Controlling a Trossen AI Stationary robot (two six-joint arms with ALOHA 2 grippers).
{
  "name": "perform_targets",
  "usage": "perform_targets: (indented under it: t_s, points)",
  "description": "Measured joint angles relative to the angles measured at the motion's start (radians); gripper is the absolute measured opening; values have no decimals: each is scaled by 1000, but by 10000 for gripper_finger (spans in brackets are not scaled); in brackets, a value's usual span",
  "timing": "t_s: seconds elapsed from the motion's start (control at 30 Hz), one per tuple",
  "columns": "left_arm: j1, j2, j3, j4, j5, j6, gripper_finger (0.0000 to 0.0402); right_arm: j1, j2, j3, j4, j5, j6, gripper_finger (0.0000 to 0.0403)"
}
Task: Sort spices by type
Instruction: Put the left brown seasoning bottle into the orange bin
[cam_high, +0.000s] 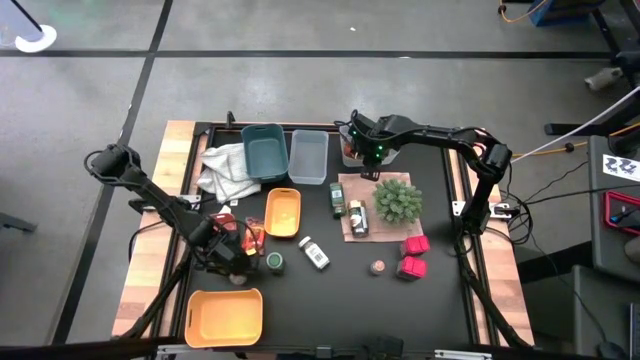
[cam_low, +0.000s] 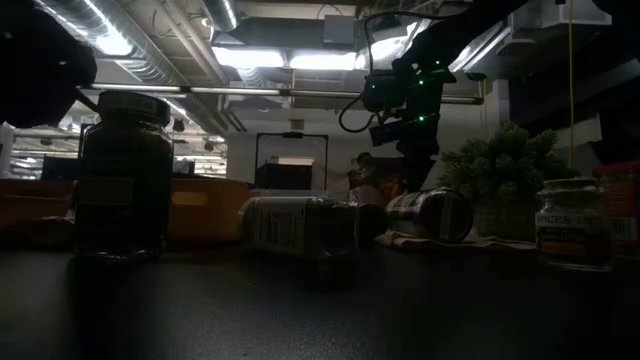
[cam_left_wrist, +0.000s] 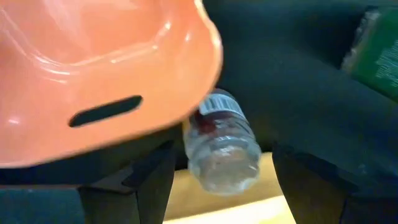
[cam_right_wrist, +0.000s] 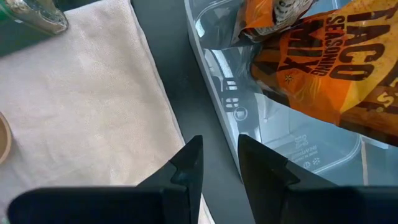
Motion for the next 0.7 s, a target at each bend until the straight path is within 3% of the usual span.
perform_targets:
  t_s: [0.33,0.7]
  points:
    - [0,0,-14,9,0,0,247,0,0,0,0,0,0,101]
    - [-4,0,-15,44,6,35,210,0,0,0,0,0,0,101]
